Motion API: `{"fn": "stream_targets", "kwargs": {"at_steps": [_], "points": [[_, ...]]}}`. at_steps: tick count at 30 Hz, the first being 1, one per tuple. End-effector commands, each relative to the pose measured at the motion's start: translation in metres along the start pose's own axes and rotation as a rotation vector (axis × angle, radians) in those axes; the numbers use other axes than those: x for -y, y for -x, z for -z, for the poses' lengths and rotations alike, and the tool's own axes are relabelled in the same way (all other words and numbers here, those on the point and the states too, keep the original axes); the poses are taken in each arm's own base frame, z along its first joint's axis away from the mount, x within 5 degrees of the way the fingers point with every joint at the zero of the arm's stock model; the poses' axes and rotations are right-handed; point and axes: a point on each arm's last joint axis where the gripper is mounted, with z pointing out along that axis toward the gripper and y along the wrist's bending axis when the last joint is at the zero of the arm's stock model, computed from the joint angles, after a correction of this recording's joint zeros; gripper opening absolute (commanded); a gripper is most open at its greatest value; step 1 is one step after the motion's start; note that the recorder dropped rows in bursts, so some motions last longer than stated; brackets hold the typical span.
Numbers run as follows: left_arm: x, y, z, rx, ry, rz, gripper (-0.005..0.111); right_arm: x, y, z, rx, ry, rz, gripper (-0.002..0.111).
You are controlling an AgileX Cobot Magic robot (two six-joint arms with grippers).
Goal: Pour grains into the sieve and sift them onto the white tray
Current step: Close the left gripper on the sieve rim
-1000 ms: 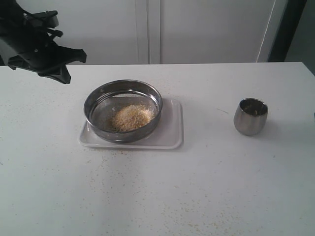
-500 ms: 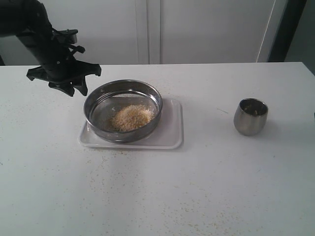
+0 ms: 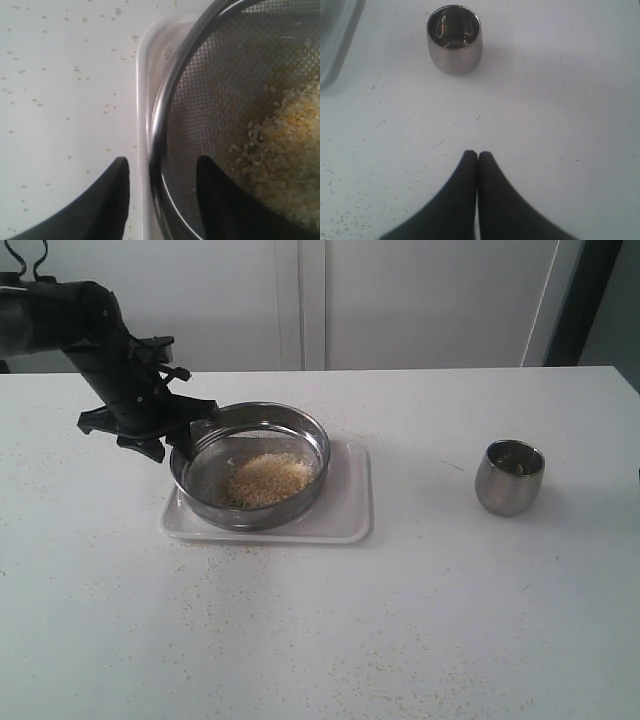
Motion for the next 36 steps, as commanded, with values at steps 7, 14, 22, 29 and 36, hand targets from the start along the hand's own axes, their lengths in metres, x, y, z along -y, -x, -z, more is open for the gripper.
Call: {"fn": "stream_targets", "kwargs": {"at_steps": [7,14,22,29,36], "points": [[0.007,-0.003,-0.021,-0.015,-0.011,0.007,0.048,0.000,-0.001,0.000,0.006,-0.002,-0.007,0.000],[0.005,-0.005,-0.028,-0.033,0.001,0.002,0.028,0.000,-0.001,0.000,0.006,-0.002,-0.007,0.000],[0.003,-0.008,-0.037,-0.066,0.006,0.004,0.028,0.000,-0.001,0.000,0.006,-0.002,-0.007,0.000],[0.003,-0.009,-0.036,-0.072,0.007,0.004,0.008,0.000,-0.001,0.000,0.006,-0.002,-0.007,0.000],[0.004,-0.006,-0.027,-0.051,0.003,0.003,0.000,0.000,-0.001,0.000,0.006,-0.002,-0.007,0.000]]}}
